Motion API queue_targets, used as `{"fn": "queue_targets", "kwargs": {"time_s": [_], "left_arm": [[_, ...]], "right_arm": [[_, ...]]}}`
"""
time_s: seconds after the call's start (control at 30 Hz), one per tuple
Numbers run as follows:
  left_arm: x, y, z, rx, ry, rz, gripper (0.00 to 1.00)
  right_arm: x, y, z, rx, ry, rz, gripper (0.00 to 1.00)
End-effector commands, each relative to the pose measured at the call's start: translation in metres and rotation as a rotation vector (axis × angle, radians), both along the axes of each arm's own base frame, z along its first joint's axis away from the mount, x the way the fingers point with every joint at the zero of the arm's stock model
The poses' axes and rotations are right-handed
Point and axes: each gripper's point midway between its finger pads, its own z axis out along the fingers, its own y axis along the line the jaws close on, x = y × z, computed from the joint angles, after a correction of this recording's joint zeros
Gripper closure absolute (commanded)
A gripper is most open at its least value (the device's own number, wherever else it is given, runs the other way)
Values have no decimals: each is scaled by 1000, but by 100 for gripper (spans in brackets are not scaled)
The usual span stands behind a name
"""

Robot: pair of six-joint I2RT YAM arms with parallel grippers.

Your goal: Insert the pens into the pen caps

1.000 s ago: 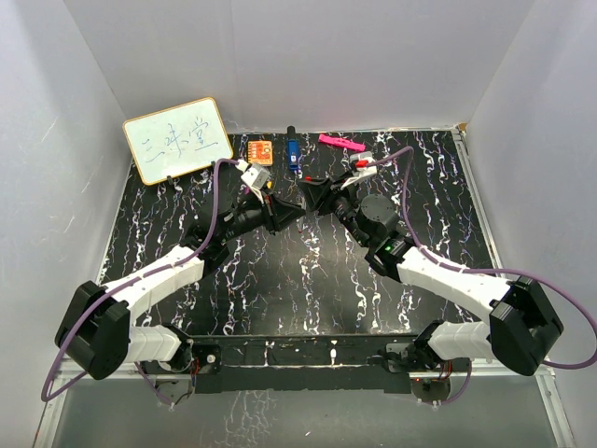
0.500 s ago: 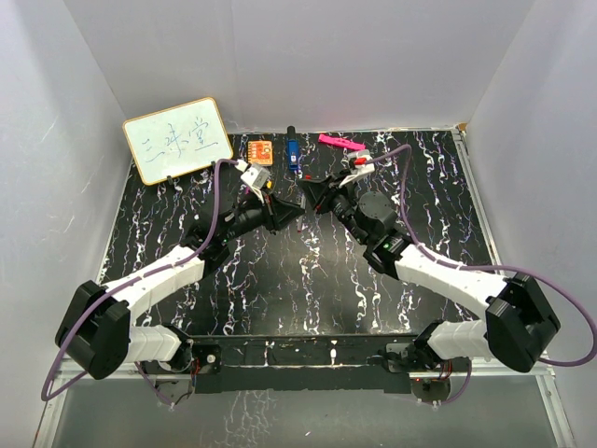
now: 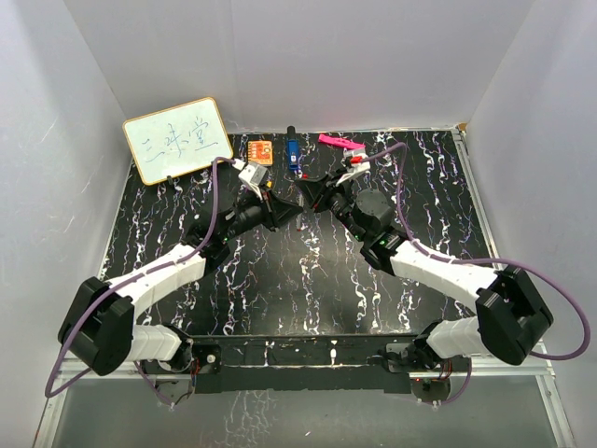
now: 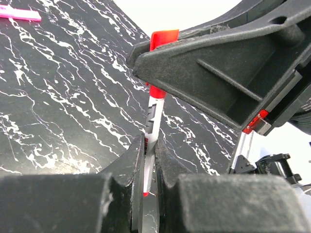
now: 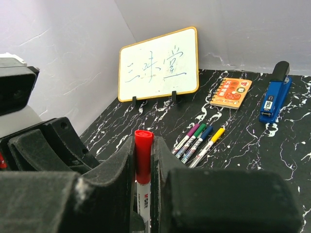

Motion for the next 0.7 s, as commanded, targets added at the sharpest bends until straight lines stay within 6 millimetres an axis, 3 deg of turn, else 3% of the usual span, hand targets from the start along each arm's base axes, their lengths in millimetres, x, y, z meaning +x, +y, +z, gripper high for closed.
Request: {"fn": "queue_targets", "kwargs": {"time_s": [0.0,0.33,0.67], "left_arm": [[19,17,120,-282,-257,75,100],[22,32,152,-377,-305,99,100],[18,45,170,-418,-340,116,100]], "right_arm": [[-27,17,-73,-158,139,155,100],[-44,25,-114,-188,243,238,100],[-51,23,-147,-239,314,238,100]]}}
